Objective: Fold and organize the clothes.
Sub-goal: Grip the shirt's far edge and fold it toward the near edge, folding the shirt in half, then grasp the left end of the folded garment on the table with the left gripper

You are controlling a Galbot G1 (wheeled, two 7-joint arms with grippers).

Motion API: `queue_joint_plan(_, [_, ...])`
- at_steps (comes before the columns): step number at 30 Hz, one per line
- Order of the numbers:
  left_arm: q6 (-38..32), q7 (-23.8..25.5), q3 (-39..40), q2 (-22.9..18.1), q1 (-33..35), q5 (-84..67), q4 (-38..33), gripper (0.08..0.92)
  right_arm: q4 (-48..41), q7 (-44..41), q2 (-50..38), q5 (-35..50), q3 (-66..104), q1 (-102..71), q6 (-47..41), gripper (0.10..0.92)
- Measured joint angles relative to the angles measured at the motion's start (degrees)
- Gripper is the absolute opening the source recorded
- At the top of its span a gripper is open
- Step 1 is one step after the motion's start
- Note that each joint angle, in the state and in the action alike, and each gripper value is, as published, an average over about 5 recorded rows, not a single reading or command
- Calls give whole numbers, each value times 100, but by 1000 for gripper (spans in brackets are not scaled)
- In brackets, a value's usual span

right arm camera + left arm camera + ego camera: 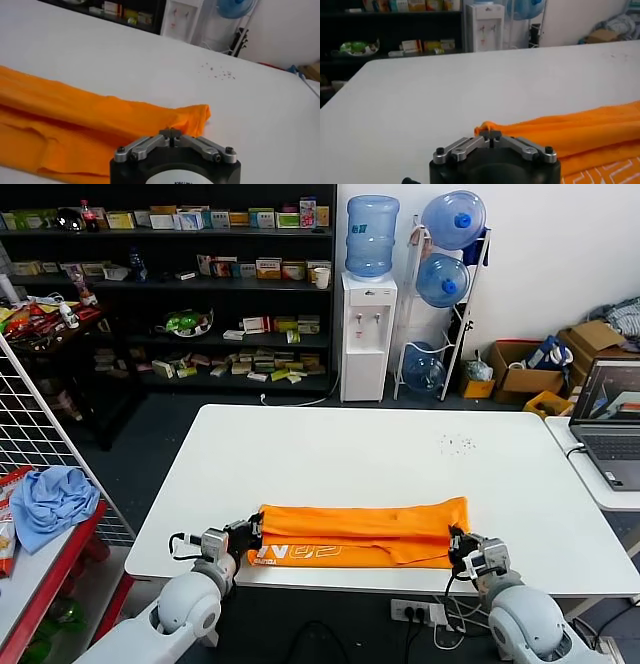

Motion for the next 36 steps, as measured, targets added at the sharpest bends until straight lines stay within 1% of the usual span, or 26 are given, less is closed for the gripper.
queue_joint_plan(2, [-6, -30, -32, 1, 96, 64, -77, 150, 66, 14, -6, 3, 25, -70, 12, 188])
queue_joint_plan(6, [-33, -95, -104, 20, 218, 141, -227, 279, 185, 39, -18, 16, 57, -164, 55, 307])
queue_joint_plan(11, [-39, -171, -190, 26, 336, 101, -307, 418, 268, 68, 0, 44, 62, -230, 75, 446])
queue_joint_plan(18, [53, -241, -219, -79, 372, -215, -254, 625, 383, 113, 16, 51, 92, -319, 95, 654])
queue_joint_plan(21, [93, -249, -212, -137, 334, -393, -151, 685, 431, 124, 20, 52, 121, -372, 107, 739])
queue_joint_plan(22, [108, -255, -207, -152, 316, -452, -115, 689, 445, 127, 20, 52, 130, -390, 111, 763])
queue_joint_plan(23, [125, -261, -202, -164, 296, -507, -80, 676, 458, 129, 19, 52, 138, -407, 116, 782])
queue_joint_plan(25, [158, -277, -190, -182, 261, -611, -18, 630, 484, 133, 17, 56, 152, -434, 124, 812])
queue_joint_plan(36, [206, -240, -143, -231, 206, -860, 54, 309, 531, 170, 39, 84, 149, -441, 150, 823])
